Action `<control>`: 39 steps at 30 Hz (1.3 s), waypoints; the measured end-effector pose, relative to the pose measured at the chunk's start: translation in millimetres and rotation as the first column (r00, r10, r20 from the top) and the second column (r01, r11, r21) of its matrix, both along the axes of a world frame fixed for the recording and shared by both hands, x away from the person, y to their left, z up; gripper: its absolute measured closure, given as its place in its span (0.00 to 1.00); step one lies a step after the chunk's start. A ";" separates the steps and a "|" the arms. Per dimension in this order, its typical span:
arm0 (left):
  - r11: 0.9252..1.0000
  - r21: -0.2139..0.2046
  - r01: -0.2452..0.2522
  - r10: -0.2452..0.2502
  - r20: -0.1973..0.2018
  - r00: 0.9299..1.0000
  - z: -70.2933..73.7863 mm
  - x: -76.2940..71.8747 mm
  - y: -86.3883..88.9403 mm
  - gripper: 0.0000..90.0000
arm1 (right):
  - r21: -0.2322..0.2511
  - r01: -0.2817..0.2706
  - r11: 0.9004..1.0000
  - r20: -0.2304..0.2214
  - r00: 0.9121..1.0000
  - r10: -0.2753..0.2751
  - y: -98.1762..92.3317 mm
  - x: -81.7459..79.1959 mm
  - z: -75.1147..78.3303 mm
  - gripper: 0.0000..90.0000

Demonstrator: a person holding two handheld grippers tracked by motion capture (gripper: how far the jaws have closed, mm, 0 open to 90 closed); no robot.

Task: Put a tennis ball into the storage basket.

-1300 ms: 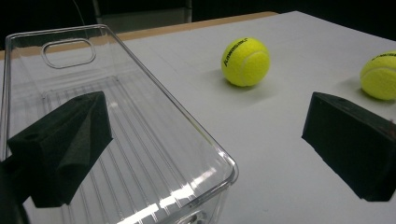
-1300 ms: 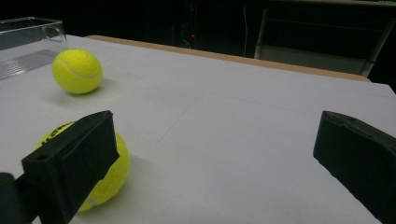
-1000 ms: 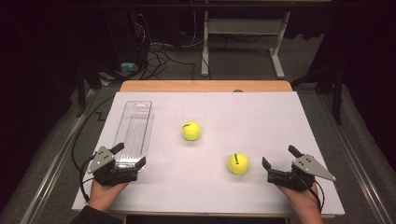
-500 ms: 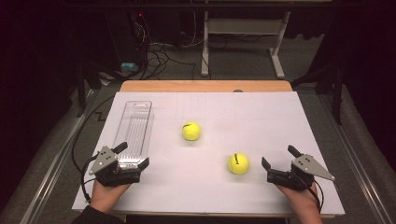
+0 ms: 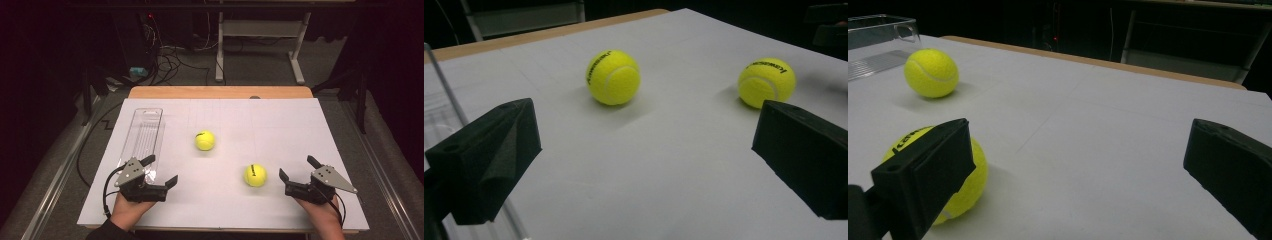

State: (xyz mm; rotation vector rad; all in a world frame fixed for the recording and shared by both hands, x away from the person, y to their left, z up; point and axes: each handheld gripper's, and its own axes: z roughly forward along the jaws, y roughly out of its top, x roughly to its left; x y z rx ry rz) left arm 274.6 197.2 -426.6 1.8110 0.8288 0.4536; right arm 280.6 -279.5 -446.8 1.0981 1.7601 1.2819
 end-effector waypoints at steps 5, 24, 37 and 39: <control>1.000 0.014 0.022 -0.022 -0.004 1.000 0.0 1.4 -13.2 0.00 | 0.000 -0.001 1.000 0.001 1.000 0.001 0.2 0.0 0.0 0.00; 0.995 0.086 0.043 -0.036 -0.078 0.996 2.9 20.7 -46.2 0.00 | -0.001 0.004 1.000 -0.002 1.000 -0.004 0.2 0.1 -1.0 0.00; 0.975 0.200 0.094 -0.059 -0.172 0.983 -7.2 19.9 -59.9 0.01 | -0.002 -0.003 1.000 -0.018 1.000 0.003 1.2 1.9 -3.2 0.00; 0.974 0.207 0.097 -0.060 -0.179 0.982 -8.3 19.9 -60.7 0.01 | -0.003 -0.004 1.000 -0.019 1.000 0.004 1.3 2.0 -3.4 0.00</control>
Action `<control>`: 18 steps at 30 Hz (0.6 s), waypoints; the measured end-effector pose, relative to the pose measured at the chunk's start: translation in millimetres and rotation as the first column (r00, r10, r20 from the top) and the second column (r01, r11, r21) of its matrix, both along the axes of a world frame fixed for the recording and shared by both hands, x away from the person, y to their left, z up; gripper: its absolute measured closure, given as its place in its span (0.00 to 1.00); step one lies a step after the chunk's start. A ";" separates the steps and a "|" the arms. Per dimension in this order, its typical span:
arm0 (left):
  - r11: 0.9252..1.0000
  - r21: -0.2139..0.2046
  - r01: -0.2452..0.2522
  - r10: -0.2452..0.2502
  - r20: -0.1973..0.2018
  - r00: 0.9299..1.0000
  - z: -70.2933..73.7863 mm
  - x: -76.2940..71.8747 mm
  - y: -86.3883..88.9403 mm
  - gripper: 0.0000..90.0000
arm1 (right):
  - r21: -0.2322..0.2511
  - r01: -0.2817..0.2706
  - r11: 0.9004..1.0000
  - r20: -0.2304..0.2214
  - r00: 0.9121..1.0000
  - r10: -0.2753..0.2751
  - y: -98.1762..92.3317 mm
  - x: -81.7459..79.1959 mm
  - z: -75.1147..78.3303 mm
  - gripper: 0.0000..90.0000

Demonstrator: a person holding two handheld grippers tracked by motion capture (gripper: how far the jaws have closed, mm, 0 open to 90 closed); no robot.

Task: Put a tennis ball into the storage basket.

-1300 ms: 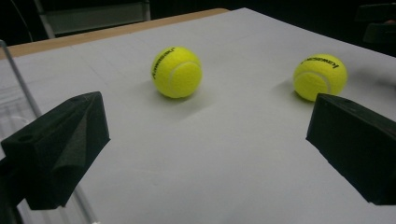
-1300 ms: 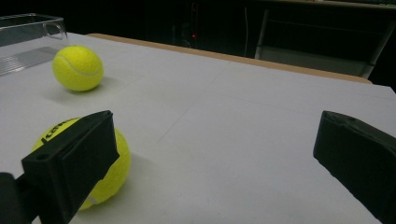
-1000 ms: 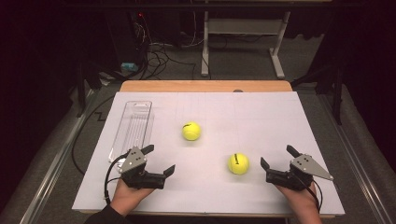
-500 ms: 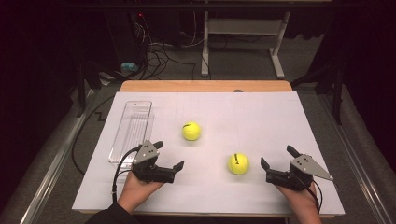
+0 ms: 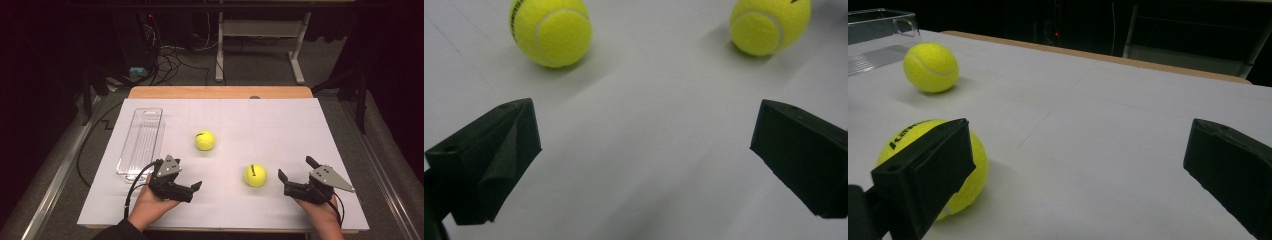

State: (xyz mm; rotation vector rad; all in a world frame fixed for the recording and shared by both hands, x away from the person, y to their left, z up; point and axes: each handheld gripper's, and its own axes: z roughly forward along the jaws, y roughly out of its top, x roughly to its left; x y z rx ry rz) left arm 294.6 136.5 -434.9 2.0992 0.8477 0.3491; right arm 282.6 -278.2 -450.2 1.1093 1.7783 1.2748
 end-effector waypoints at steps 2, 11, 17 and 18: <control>1.000 0.018 0.004 -0.004 -0.017 1.000 -2.1 0.3 -1.2 0.01 | -0.001 -0.001 1.000 -0.001 1.000 0.001 0.1 0.3 -0.3 0.00; 0.992 0.125 0.024 -0.012 -0.094 0.996 -13.8 0.2 -7.9 0.01 | -0.002 -0.004 1.000 -0.006 1.000 0.004 0.1 1.1 -1.5 0.00; 0.984 0.173 0.032 -0.005 -0.152 0.988 -19.4 1.0 -8.6 0.01 | -0.004 -0.010 1.000 -0.010 1.000 0.010 1.8 1.6 -2.9 0.00; 0.984 0.173 0.032 -0.005 -0.152 0.988 -19.4 1.0 -8.6 0.01 | -0.006 -0.011 1.000 -0.011 1.000 0.011 1.8 1.6 -2.9 0.00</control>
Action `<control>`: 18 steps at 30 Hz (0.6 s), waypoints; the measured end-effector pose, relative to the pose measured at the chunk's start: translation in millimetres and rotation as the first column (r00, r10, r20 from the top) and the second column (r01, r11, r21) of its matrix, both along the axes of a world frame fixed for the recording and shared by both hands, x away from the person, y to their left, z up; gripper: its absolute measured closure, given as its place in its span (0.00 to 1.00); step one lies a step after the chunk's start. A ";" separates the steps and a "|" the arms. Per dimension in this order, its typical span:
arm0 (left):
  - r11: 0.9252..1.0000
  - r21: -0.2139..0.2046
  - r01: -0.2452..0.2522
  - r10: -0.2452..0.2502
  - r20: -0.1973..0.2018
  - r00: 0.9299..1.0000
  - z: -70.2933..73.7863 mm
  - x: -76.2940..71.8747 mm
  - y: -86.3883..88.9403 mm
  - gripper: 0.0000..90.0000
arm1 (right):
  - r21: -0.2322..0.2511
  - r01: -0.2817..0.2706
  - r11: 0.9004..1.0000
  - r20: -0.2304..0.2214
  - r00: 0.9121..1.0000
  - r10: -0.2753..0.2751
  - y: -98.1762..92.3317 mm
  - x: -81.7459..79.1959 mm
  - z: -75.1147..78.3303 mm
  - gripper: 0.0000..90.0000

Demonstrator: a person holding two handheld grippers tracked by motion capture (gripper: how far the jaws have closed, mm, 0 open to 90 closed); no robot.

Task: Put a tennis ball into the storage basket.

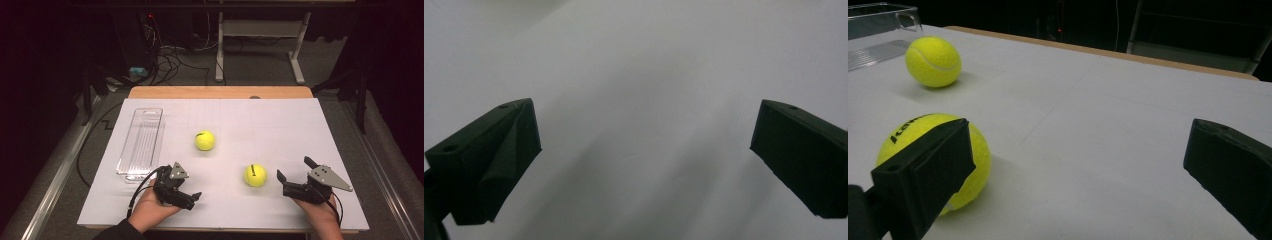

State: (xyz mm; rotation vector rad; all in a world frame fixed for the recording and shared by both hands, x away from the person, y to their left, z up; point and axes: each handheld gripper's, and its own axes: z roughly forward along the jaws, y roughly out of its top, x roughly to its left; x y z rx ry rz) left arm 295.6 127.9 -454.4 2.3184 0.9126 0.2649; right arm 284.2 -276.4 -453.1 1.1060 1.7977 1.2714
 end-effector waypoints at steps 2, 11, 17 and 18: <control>1.000 0.020 -0.001 0.002 -0.013 1.000 -1.7 -0.4 -0.1 0.01 | 0.000 -0.001 1.000 0.000 1.000 0.001 0.1 0.1 -0.2 0.00; 0.998 0.059 -0.010 0.016 -0.090 0.996 -2.3 0.6 0.2 0.01 | -0.002 -0.005 1.000 -0.005 1.000 0.004 0.2 1.0 -1.0 0.00; 0.998 0.068 -0.011 0.019 -0.110 0.994 4.4 0.8 1.2 0.01 | 0.006 -0.014 1.000 -0.019 1.000 0.014 -2.9 3.1 -1.5 0.00; 0.998 0.066 -0.011 0.019 -0.116 0.993 6.9 0.7 1.4 0.01 | 0.006 -0.014 1.000 -0.019 1.000 0.014 -2.9 3.1 -1.5 0.00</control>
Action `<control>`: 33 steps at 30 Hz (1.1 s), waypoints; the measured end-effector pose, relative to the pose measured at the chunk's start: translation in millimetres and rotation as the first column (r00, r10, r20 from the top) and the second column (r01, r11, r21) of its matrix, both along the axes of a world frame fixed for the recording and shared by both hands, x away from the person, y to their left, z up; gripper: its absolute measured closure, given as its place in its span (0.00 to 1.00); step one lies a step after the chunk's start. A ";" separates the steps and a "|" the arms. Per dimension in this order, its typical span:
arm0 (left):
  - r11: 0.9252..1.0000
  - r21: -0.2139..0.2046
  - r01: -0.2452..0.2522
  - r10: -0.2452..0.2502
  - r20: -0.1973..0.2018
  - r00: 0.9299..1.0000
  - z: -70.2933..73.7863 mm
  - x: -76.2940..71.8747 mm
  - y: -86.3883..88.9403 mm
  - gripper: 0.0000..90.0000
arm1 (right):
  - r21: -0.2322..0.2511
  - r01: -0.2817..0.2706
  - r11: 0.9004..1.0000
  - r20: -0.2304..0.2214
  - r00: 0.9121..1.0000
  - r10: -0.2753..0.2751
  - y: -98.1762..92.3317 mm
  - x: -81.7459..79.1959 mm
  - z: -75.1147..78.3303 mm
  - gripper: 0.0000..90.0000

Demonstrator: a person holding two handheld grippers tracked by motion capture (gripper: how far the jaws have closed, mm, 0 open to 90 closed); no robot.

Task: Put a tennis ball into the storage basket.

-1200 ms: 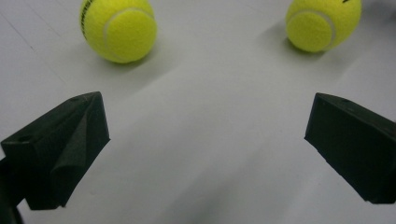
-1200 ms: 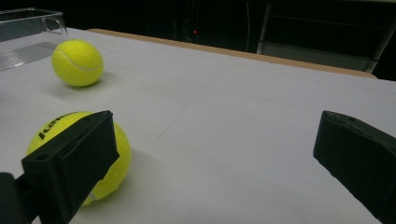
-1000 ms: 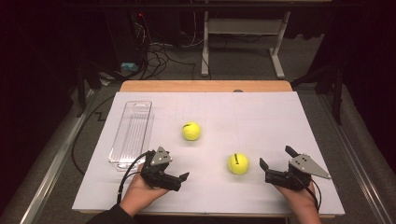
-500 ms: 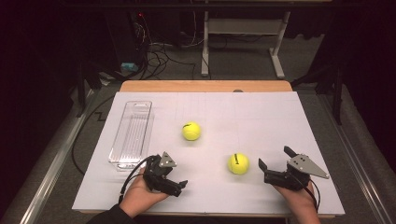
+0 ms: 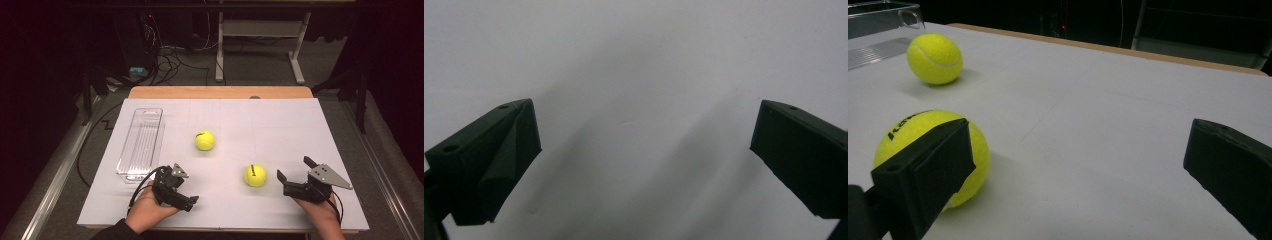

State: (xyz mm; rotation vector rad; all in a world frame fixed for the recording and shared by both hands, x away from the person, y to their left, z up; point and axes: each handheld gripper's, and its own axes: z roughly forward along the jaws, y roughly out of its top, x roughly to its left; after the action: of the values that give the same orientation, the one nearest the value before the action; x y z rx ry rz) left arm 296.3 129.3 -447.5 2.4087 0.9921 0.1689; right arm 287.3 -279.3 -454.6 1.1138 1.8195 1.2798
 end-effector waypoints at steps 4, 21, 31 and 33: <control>1.000 0.017 0.010 -0.010 -0.008 1.000 12.3 2.1 -2.7 0.01 | -0.003 -0.005 1.000 0.003 1.000 0.005 -2.2 -1.7 -0.9 0.00; 0.980 0.183 0.084 -0.049 -0.185 0.981 48.8 37.3 -28.4 0.01 | 0.008 -0.006 1.000 0.014 1.000 0.005 -2.8 -5.2 1.9 0.00; 0.971 0.235 0.053 0.008 -0.250 0.968 60.4 71.4 -37.3 0.01 | 0.010 -0.009 1.000 0.016 1.000 0.009 -3.2 -5.3 2.4 0.00; 0.969 0.241 0.052 0.013 -0.259 0.966 62.9 80.0 -39.8 0.01 | 0.010 -0.010 1.000 0.017 1.000 0.010 -3.3 -5.6 2.7 0.00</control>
State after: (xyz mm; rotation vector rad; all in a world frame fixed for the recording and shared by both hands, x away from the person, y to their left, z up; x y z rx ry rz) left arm 376.4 89.4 -384.6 2.7192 1.1179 -0.0348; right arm 281.7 -282.5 -451.9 1.0975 1.8104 1.3021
